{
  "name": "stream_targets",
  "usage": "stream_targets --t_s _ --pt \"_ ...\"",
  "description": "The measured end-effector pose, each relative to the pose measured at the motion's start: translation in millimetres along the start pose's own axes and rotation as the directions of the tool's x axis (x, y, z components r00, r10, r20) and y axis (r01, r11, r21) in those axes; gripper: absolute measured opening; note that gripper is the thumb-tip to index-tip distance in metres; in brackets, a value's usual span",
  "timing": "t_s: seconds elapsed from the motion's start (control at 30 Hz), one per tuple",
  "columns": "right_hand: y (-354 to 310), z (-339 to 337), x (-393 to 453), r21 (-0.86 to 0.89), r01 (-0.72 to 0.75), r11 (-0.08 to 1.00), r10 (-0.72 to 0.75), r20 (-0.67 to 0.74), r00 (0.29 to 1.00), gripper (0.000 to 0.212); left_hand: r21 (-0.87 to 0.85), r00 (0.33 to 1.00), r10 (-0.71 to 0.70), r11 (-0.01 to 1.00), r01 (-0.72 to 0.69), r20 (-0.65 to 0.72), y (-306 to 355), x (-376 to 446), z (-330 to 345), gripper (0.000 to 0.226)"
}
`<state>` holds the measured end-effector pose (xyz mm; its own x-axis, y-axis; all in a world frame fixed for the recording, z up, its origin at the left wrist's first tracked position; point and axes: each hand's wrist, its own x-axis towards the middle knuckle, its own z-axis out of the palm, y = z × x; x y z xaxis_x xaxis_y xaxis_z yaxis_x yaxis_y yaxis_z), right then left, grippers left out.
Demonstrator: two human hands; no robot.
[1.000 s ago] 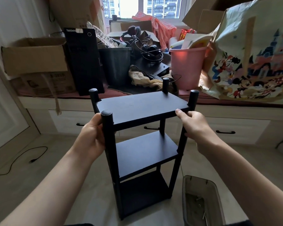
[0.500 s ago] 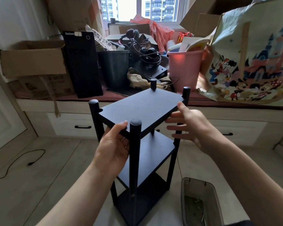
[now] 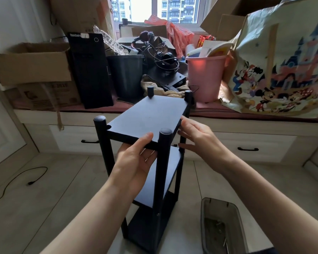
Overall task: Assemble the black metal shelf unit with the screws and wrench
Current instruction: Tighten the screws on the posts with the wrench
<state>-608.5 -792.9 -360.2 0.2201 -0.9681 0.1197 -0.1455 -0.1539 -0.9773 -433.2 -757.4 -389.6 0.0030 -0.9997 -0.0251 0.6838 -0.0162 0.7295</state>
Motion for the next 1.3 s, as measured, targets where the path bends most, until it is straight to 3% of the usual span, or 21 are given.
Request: stream_targets --t_s 0.1,0.23,0.37,0.43,0.57,0.7,0.9,1.2,1.3 --pt "1 1 5 -0.041 0.039 0.998 -0.039 0.015 0.999 0.027 -0.022 1.0 0.007 1.0 -0.008 -0.021 -2 -3 9 0.057" --pt "-18 3 -7 -0.34 0.141 0.93 -0.225 -0.223 0.948 0.02 -0.063 1.0 -0.022 0.998 0.022 0.003 -4 -3 16 0.065" --pt "-39 12 -27 -0.343 0.27 0.9 -0.317 -0.088 0.944 0.031 -0.069 0.999 -0.028 0.997 0.03 0.034 -8 -2 20 0.066" --pt "-38 14 -30 -0.381 0.26 0.887 -0.291 -0.025 0.956 0.019 -0.033 0.998 -0.024 0.999 0.026 0.055 -9 -3 20 0.063" --pt "-32 8 -26 -0.367 0.234 0.9 -0.256 -0.013 0.966 0.031 -0.017 0.999 -0.018 1.0 0.019 0.041 -7 -5 17 0.066" --pt "-25 3 -24 -0.449 0.321 0.834 -0.332 0.056 0.942 0.023 -0.002 0.998 -0.027 1.0 0.028 0.056 -8 -5 13 0.06" --pt "-14 -8 -23 -0.42 0.355 0.835 -0.32 0.153 0.935 0.025 0.01 0.999 -0.002 1.0 0.002 0.041 -8 -4 13 0.056" --pt "-14 -16 -17 -0.426 0.377 0.822 -0.389 0.063 0.919 0.039 -0.004 0.999 0.021 1.0 -0.021 0.027 -7 0 14 0.062" --pt "-5 -17 -5 -0.481 0.32 0.816 -0.322 0.08 0.943 0.038 -0.001 0.999 0.023 1.0 -0.023 0.027 -9 0 11 0.054"
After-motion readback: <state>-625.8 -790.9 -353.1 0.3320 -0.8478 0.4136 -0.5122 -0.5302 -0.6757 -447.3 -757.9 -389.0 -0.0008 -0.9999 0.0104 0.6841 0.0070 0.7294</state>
